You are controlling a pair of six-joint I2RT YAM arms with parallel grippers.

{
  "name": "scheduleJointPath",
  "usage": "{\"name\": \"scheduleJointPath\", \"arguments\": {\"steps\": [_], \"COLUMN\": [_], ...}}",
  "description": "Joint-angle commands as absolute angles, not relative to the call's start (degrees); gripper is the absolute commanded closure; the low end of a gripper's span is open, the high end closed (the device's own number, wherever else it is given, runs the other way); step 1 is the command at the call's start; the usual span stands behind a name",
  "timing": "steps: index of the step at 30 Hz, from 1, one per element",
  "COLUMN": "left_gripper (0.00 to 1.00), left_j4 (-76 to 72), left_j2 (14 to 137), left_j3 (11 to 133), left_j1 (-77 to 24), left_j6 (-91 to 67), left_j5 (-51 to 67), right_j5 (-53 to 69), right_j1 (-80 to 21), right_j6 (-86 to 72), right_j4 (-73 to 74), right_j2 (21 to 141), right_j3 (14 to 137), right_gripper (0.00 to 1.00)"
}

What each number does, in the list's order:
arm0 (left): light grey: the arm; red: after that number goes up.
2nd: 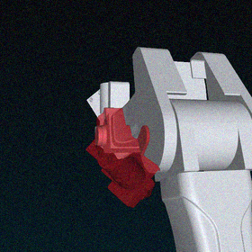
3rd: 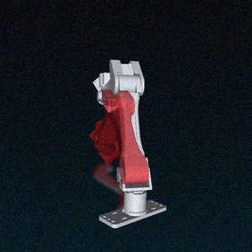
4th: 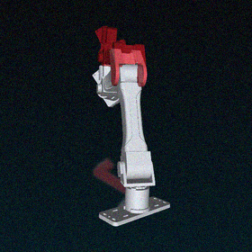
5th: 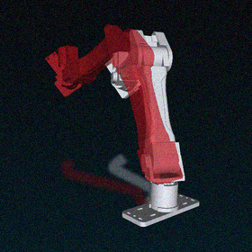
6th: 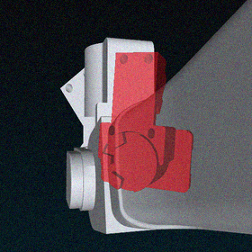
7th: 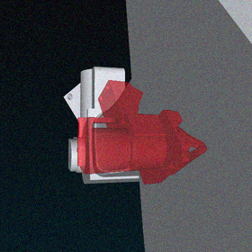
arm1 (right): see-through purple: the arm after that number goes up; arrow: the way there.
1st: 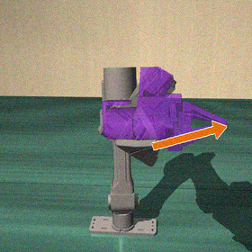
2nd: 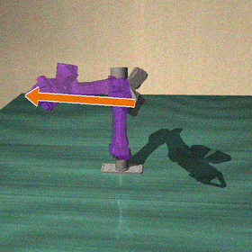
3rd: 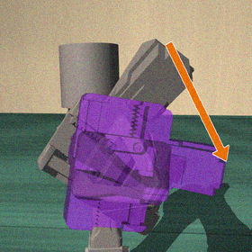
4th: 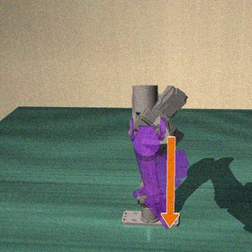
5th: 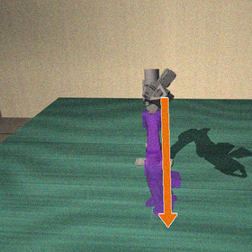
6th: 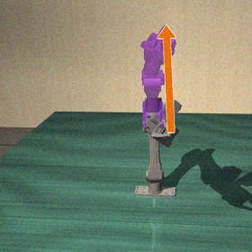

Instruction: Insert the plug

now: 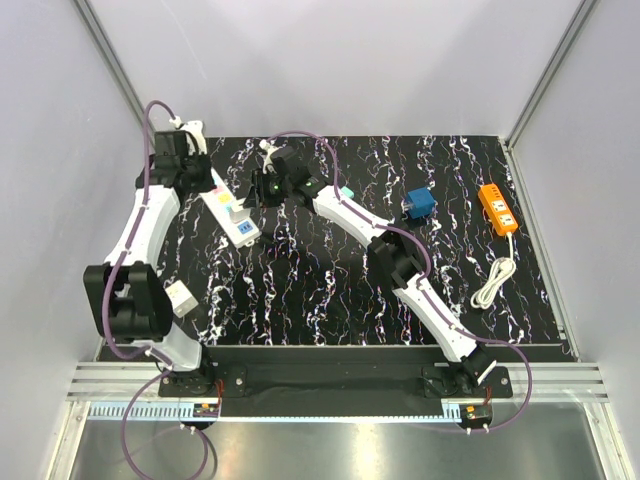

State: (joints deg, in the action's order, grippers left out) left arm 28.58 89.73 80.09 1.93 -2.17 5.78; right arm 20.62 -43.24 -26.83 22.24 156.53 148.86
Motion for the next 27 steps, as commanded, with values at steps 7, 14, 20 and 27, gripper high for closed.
{"name": "scheduleJointPath", "arguments": {"steps": [7,14,20,27], "left_gripper": [1.00,1.00,1.00,1.00], "left_j4": [33.66,33.84,32.87,32.09], "left_j2": [97.29,99.49,99.58,102.47], "left_j3": [81.21,80.42,81.73,79.63], "left_j1": [2.37,2.55,2.64,2.55], "left_j6": [-7.64,-7.91,-8.44,-9.31], "left_j5": [19.25,19.43,19.86,12.58], "right_j5": [21.36,21.62,21.53,21.45], "right_j1": [-44.74,-44.82,-44.82,-44.82], "right_j6": [-25.84,-25.84,-25.66,-25.66], "right_j4": [26.02,25.93,25.84,25.93], "right_j2": [159.34,159.35,159.17,159.26], "right_j3": [150.20,150.21,150.38,150.73], "right_gripper": [0.59,0.59,0.59,0.59]}}
